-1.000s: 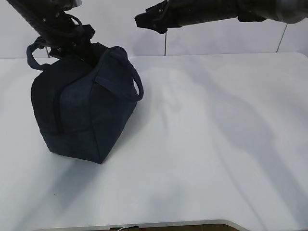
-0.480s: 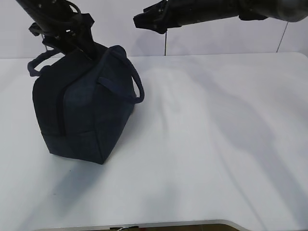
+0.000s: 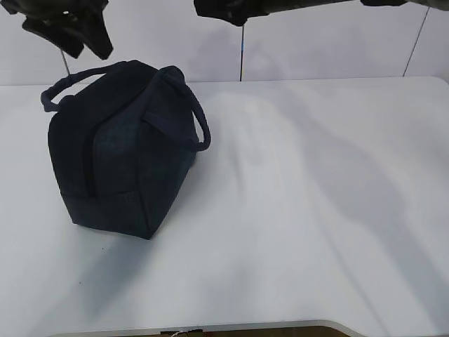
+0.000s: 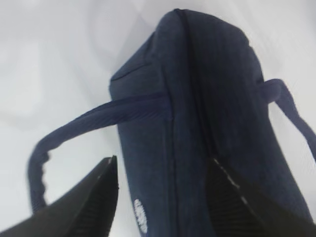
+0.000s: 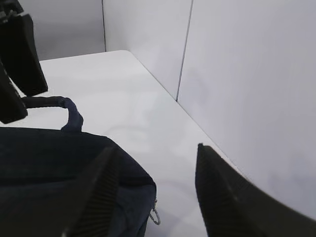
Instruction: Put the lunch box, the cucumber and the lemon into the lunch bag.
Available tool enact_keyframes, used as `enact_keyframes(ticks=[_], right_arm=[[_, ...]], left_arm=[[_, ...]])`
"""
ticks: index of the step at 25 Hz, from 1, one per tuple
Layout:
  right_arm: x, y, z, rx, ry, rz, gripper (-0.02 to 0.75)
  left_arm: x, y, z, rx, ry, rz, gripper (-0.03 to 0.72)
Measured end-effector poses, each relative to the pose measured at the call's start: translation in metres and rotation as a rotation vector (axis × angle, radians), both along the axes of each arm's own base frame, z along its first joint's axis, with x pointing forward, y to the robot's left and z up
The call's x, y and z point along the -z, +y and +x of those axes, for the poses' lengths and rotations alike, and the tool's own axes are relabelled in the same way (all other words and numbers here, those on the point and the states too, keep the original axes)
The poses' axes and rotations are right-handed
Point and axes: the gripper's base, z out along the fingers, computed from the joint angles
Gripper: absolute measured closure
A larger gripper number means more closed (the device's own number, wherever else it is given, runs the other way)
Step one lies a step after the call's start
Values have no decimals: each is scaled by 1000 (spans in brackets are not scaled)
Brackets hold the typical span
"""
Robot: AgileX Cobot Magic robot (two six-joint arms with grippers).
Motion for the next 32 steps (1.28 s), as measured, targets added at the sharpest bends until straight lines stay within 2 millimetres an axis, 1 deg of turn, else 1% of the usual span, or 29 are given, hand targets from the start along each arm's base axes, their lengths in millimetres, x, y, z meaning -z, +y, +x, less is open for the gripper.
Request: enact_keyframes(ticks=[3,6,13,18,23,25,28,32], right_arm=[[-5,0,-4,-19,-5,2,330],[-7,2,-7,-53,7,7,330],[-16,2,-13,-76,1,13,330],[-16,2,-13,-76,1,13,330],[-16,3,-14,-87,12,18,330],[-16,3,-15,-100,20,20,330],[-15,4,-17,-115,35,25,330],[-15,5,-18,-124,50,31,331]], left_arm=[[-17,4,-9,-7,-39,9,274],[-34,7,-23,-15,-68,-2,295],[-48,17,-66,-24,-55,2,333],[-58,26,-99,-28,-66,18,336],[-66,34,-138,-31,-82,15,342],[-66,38,-155,-31,-84,15,364],[-69,44,-183,-31,-104,10,416],[-70,52,-217,-31,-130,4,440]])
